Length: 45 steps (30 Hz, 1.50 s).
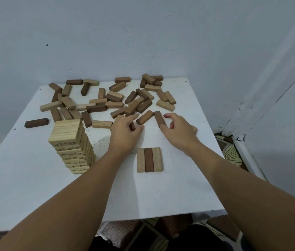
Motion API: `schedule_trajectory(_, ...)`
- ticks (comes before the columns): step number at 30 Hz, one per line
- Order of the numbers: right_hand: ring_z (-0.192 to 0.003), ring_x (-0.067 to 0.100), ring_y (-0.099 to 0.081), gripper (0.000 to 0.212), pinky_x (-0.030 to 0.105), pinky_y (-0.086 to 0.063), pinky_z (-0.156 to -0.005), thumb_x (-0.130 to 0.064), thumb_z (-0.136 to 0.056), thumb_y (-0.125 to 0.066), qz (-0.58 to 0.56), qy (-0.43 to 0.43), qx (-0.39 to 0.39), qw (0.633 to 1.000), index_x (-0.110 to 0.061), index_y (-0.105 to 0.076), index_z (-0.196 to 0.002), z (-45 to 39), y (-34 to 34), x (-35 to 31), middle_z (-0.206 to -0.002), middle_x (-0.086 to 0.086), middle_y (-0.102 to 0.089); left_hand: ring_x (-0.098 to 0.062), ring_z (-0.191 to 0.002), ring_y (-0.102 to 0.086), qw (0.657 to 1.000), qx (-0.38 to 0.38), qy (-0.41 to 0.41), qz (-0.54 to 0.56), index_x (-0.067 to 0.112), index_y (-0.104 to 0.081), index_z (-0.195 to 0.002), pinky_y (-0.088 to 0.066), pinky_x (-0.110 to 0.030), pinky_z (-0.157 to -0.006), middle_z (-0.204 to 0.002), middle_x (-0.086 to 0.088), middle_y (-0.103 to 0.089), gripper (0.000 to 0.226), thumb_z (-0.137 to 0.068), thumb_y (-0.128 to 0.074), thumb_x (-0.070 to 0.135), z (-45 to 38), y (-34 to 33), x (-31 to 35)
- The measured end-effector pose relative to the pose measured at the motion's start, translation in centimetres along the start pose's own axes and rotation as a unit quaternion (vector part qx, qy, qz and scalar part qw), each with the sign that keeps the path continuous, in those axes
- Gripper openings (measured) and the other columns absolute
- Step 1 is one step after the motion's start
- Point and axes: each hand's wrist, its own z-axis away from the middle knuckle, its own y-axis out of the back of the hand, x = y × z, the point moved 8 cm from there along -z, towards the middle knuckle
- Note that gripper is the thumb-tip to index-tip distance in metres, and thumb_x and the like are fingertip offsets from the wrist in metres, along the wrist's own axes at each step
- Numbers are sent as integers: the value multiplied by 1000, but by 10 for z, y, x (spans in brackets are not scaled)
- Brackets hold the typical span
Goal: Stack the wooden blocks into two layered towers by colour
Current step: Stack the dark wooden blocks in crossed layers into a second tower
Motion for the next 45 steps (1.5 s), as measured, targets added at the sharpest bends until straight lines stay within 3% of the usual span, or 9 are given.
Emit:
schedule_trajectory(8,-97,9,-52,32,38,-27,-96,-68,-92,-59,51,44,28,997,-46,-66,-114,3,-5,-1,-98,-14,-53,-14,-93,-51,1000,-6,-7,18,33,-80,-109,-48,-38,-85,-74,10,-56,19,-91,-78,36,-1,-2,0)
schedule_trajectory(14,-99,11,-54,28,39,-28,-98,-63,-96,-58,63,39,26,997,-46,-66,-116,1,-7,0,-96,-15,-54,-14,-92,-51,1000,-3,-2,20,34,-81,-109,-43,-33,-79,-75,9,-57,20,-90,-79,39,-2,-3,-4)
schedule_trajectory(18,-93,12,-57,27,49,-35,-106,-46,-102,-58,11,-3,25,1000,-42,-56,-128,-6,3,1,-93,-17,-54,-11,-91,-51,999,-2,7,33,35,-80,-110,-37,-25,-75,-77,7,-59,22,-89,-80,40,-3,-4,-6)
schedule_trajectory(24,-126,36,-53,58,53,-32,-106,-41,-106,-42,173,-30,-59,983,-39,-19,-159,-29,7,-4,-140,12,-49,-13,-94,-50,999,-7,8,32,37,-78,-116,-43,-29,-83,-79,8,-57,28,-89,-79,42,-3,-4,-7)
schedule_trajectory(27,-121,35,-55,52,51,-33,-104,-43,-105,-41,198,-31,-70,977,-38,-29,-155,-31,5,-8,-137,12,-49,-14,-94,-50,1000,-9,12,25,36,-78,-116,-44,-31,-84,-80,8,-58,28,-89,-79,43,-3,-5,-8)
schedule_trajectory(31,-109,31,-55,33,46,-40,-95,-44,-101,-53,202,-1,16,979,-25,-47,-128,-19,11,-10,-122,7,-50,-12,-93,-49,999,-9,12,31,36,-79,-116,-41,-28,-82,-80,7,-58,29,-88,-80,44,-3,-5,-8)
schedule_trajectory(39,-97,18,-56,20,41,-51,-90,-50,-101,-57,83,28,71,994,-30,-60,-101,4,9,-3,-110,-5,-46,-9,-92,-49,1000,-11,11,20,36,-78,-117,-34,-16,-71,-81,6,-58,31,-87,-80,44,-3,-5,-7)
schedule_trajectory(43,-99,16,-62,23,45,-56,-91,-52,-103,-54,29,19,58,998,-33,-60,-115,-1,8,-5,-115,-7,-62,-7,-94,-53,999,-14,21,27,37,-78,-116,-43,-18,-74,-91,10,-59,34,-83,-83,46,-1,-4,-6)
schedule_trajectory(45,-98,13,-64,29,45,-56,-92,-49,-103,-54,35,29,31,998,-35,-60,-128,-2,4,-7,-105,-15,-66,-7,-94,-55,999,-13,27,34,37,-79,-115,-41,-16,-71,-97,10,-59,39,-79,-86,50,0,-4,-5)
